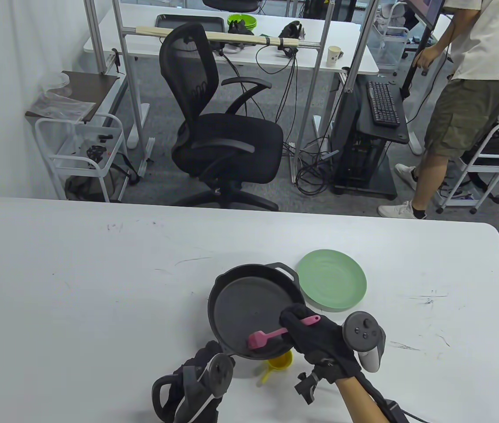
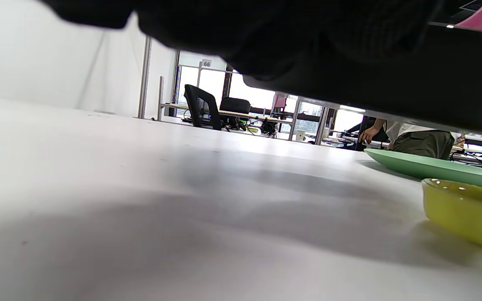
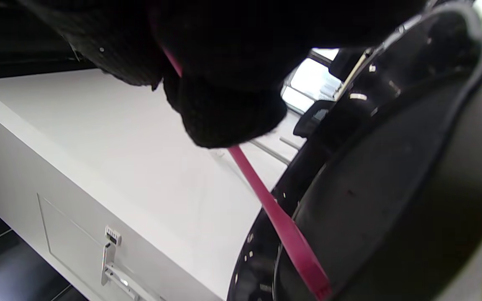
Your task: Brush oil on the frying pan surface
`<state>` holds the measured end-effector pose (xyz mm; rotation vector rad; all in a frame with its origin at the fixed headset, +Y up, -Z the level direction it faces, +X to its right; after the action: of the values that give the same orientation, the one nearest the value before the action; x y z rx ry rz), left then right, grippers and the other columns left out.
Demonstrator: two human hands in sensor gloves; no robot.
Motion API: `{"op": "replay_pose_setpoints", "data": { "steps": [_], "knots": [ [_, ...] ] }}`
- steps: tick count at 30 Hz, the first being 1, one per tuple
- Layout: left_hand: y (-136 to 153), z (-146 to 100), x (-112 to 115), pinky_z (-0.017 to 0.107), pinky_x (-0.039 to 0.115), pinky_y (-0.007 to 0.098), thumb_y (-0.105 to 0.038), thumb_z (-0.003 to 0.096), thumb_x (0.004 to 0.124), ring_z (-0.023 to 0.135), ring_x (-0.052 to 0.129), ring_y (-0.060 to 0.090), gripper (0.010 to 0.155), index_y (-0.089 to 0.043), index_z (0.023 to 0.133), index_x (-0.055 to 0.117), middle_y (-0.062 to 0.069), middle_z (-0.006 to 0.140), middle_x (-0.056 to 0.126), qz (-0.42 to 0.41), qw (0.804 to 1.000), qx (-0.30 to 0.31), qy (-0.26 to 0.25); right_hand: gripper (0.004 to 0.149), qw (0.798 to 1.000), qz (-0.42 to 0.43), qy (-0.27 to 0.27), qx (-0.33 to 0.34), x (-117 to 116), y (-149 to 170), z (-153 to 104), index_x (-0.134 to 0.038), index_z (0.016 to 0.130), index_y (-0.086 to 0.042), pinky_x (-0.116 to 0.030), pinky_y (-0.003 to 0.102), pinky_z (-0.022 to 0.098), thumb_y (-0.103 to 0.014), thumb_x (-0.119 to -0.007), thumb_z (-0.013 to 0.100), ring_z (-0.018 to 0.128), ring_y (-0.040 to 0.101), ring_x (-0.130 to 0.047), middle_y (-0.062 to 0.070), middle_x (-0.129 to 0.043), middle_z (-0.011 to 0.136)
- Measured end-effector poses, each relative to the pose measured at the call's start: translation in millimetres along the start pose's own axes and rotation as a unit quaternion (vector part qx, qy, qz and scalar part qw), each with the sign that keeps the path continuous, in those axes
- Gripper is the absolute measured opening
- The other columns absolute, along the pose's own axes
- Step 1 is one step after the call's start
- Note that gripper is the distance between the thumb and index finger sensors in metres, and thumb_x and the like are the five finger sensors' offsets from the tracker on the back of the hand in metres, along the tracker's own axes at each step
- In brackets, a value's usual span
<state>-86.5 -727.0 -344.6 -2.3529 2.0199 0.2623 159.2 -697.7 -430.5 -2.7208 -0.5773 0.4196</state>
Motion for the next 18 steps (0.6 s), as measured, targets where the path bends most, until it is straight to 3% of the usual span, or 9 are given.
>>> {"op": "replay_pose_setpoints", "data": {
  "steps": [5,18],
  "knots": [
    [1,1,2,0.02,0.087,0.034,-0.056,0.0481,0.078,0.021,0.097,0.01,0.063,-0.014,0.094,0.078,-0.005,0.05,0.098,0.002,1.0,0.0,0.005,0.039,0.999,-0.051,-0.008,0.0,0,-3,0,-0.085,0.082,-0.019,-0.085,0.025,0.012,-0.048,-0.077,0.059,0.02,0.007,-0.094,0.011,-0.103,0.047],
    [1,1,2,0.02,0.087,0.034,-0.056,0.0479,0.077,0.021,0.096,0.011,0.063,-0.014,0.094,0.078,-0.005,0.05,0.098,0.001,1.0,0.003,0.007,0.039,0.974,-0.222,0.036,-0.003,33,-9,-4,-0.083,0.086,-0.018,-0.086,0.028,0.016,-0.045,-0.08,0.058,0.025,0.01,-0.095,0.015,-0.101,0.053]
  ]
}}
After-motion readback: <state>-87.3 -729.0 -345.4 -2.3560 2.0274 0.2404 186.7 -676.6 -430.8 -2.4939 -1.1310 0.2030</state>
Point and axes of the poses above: the tracker on the back of each hand, its own y axis roughly to the little-finger side, its own z axis roughly from the wrist to the fingertips, x = y × z, the point moved 5 cm from there along z, roughly from the wrist to the fingertips
